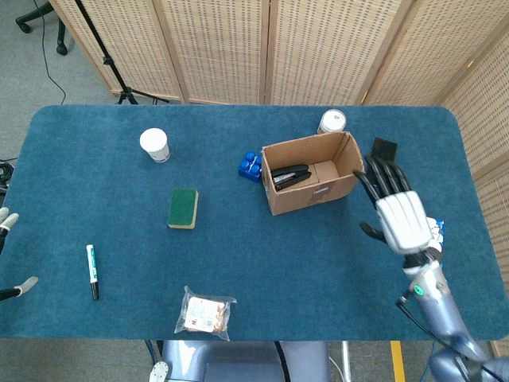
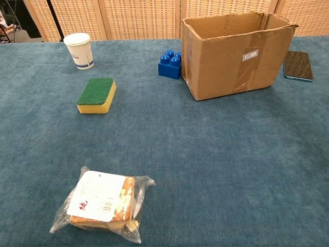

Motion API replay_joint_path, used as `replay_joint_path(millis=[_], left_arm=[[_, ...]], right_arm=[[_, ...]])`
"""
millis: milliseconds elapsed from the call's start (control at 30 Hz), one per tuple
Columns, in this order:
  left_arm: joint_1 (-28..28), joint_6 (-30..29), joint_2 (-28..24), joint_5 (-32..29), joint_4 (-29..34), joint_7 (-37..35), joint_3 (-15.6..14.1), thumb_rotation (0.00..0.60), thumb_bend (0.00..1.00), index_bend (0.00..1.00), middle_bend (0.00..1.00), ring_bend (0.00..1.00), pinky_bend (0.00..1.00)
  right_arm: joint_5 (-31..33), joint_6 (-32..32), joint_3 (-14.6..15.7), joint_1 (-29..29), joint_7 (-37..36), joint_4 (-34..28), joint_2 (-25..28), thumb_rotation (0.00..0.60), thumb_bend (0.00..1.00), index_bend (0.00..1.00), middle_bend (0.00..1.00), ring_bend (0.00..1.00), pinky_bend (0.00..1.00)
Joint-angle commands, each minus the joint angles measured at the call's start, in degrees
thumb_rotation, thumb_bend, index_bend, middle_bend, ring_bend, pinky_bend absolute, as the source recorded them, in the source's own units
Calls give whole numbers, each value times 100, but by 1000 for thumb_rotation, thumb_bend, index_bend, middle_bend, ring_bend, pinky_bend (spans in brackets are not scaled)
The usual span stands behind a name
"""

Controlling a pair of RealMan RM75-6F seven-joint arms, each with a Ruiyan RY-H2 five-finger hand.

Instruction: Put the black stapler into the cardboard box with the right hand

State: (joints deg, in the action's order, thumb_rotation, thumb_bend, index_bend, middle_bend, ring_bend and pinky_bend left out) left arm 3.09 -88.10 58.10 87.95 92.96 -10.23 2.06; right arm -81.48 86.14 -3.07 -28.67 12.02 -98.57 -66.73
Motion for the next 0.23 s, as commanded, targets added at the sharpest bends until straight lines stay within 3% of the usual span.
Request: replay_joint_path(millis=[33, 233], left_arm=[[3, -2, 38, 3, 0, 79, -1, 600, 0, 0, 0, 0, 0], [7, -48, 147, 75, -54, 242, -11, 600, 0, 0, 0, 0, 0]], right_arm=[[-612, 575, 545, 681, -695, 474, 5, 600, 0, 120, 0, 0, 17], [-724, 954, 702, 1220, -997, 785, -141, 600, 0, 64, 0, 0, 0]])
